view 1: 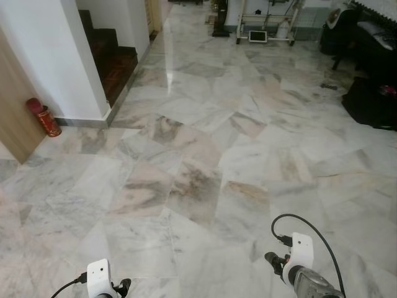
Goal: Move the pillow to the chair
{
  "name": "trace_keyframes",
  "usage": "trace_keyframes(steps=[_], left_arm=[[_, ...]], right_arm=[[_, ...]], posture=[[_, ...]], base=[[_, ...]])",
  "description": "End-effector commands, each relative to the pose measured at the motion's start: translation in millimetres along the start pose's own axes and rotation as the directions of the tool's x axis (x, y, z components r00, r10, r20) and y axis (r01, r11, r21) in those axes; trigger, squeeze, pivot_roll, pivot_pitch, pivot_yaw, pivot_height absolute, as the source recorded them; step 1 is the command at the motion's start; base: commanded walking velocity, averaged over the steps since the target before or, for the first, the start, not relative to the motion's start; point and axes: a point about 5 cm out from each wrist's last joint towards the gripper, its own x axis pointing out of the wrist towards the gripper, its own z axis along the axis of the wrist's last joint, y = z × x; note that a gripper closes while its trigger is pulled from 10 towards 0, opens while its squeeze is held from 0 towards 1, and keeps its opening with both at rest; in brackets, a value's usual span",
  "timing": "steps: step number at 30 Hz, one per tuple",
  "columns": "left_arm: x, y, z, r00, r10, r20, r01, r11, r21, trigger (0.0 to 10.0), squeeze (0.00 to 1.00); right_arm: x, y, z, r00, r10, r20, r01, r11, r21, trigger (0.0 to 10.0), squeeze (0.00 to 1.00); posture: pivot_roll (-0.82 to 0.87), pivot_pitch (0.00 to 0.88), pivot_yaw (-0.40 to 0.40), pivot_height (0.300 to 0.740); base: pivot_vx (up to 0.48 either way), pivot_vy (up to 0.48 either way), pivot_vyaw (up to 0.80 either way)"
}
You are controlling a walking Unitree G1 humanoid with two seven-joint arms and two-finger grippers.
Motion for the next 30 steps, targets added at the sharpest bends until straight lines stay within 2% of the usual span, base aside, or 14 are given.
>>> trace_keyframes(steps=[1, 4, 7, 20, 23, 29, 30], left_arm=[[-0.4, 1.5, -1, 1.0, 0.01, 0.0, -0.01, 1.0, -0.013, 10.0, 0.0], [-0.2, 1.2, 0, 1.0, -0.014, 0.0, 0.014, 1.0, 0.024, 10.0, 0.0], [0.0, 1.7, 3, 0.999, -0.052, -0.005, 0.052, 0.993, 0.108, 10.0, 0.0], [-0.1, 3.3, 5, 0.999, -0.049, 0.015, 0.047, 0.992, 0.114, 10.0, 0.0], [-0.4, 3.5, 8, 0.998, -0.031, 0.056, 0.026, 0.994, 0.102, 10.0, 0.0], [-3.4, 3.2, 19, 0.976, 0.001, 0.216, -0.019, 0.996, 0.082, 10.0, 0.0], [-3.4, 3.2, 19, 0.976, 0.001, 0.216, -0.019, 0.996, 0.082, 10.0, 0.0]], right_arm=[[0.1, -0.3, 2, 1.0, -0.006, 0.003, 0.006, 1.0, 0.021, 10.0, 0.0], [0.2, 0.4, 2, 1.0, -0.005, 0.001, 0.005, 1.0, 0.019, 10.0, 0.0], [0.5, 2.1, 2, 1.0, 0.007, -0.001, -0.007, 1.0, -0.029, 10.0, 0.0], [0.8, 5.0, 7, 0.999, 0.047, 0.003, -0.046, 0.988, -0.145, 10.0, 0.0], [0.5, 5.0, 10, 0.998, 0.058, 0.024, -0.053, 0.98, -0.19, 10.0, 0.0], [-1.6, 3.0, 20, 0.982, 0.038, 0.183, -0.02, 0.995, -0.102, 10.0, 0.0], [-1.6, 3.0, 20, 0.982, 0.038, 0.183, -0.02, 0.995, -0.102, 10.0, 0.0]], posture=[[0.03, 0.0, -0.012, 0.74], [0.03, 0.0, -0.006, 0.74], [0.01, 0.0, 0.018, 0.74], [0.01, 0.0, 0.019, 0.74], [0.01, 0.0, 0.017, 0.74], [0.01, 0.0, 0.004, 0.74], [0.01, 0.0, 0.004, 0.74]], base=[[0.0, 0.0, 0.0], [0.0, 0.0, 0.0], [0.0, 0.0, 0.0], [0.0, 0.0, 0.0], [0.0, 0.0, 0.0], [0.0, 0.0, 0.0], [0.0, 0.0, 0.0]])
